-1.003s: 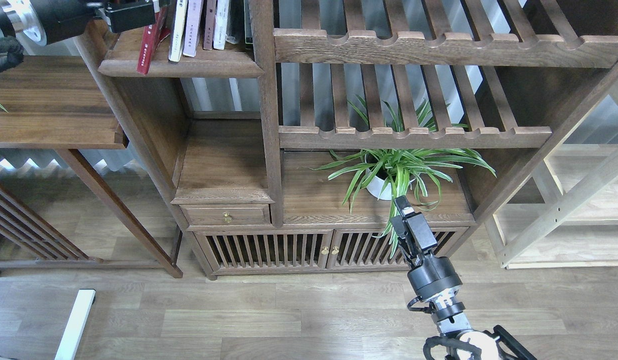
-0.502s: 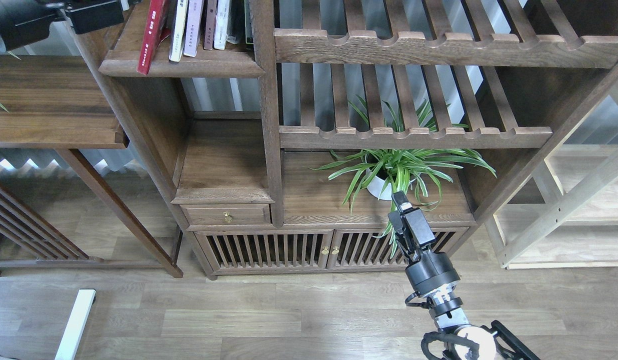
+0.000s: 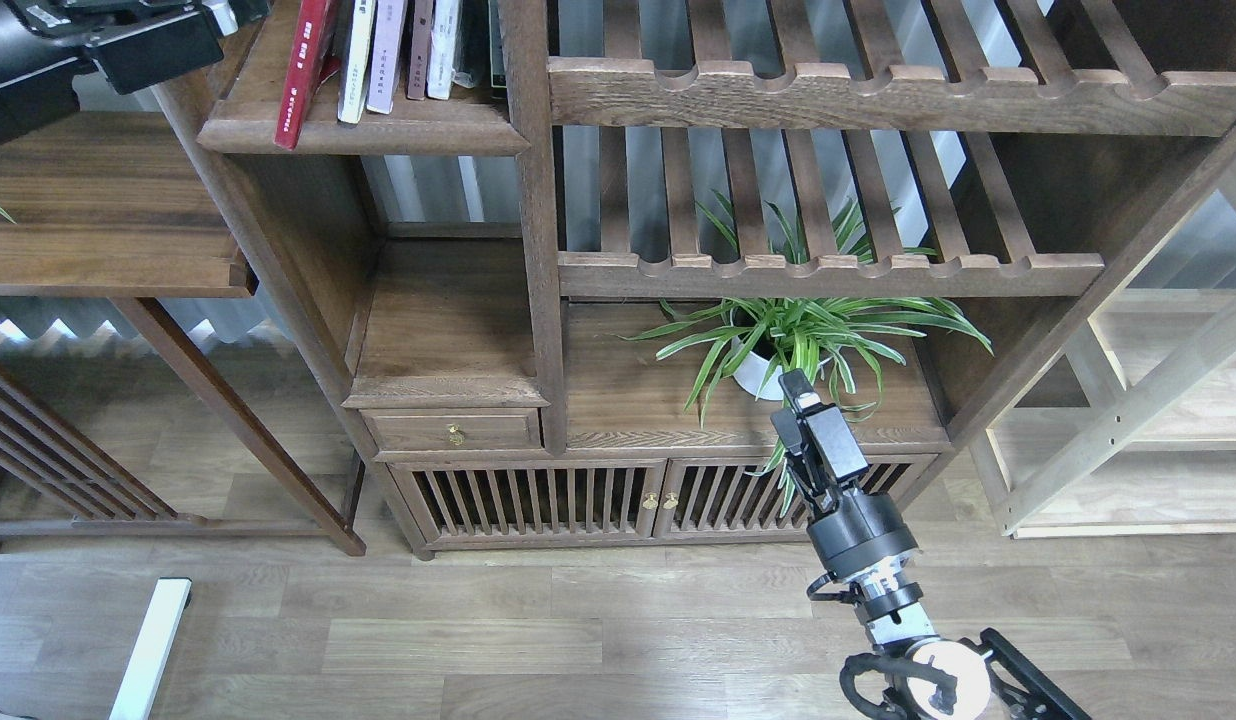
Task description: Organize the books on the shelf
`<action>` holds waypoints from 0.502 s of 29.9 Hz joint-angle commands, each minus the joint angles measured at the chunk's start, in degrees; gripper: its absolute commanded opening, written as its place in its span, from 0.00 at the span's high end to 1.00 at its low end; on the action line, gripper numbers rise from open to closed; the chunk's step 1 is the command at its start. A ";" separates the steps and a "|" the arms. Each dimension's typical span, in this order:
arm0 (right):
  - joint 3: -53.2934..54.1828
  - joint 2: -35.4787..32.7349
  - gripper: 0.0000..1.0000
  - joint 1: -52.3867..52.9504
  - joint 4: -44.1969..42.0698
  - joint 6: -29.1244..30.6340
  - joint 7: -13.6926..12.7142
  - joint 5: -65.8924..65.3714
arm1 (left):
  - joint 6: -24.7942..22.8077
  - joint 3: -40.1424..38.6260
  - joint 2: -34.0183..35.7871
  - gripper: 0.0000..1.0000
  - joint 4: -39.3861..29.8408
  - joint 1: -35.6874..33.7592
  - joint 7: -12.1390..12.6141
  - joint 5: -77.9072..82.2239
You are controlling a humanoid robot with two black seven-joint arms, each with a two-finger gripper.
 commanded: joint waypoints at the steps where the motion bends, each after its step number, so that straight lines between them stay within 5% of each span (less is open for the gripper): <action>1: 0.00 -0.02 0.01 0.30 0.14 0.00 0.00 0.00 | -0.01 -0.37 -0.41 0.01 -1.10 1.26 0.00 -1.63; 15: 0.00 0.24 0.01 1.36 1.37 0.00 -0.09 0.00 | -0.01 -0.37 -4.80 0.03 -2.42 8.37 0.00 -5.59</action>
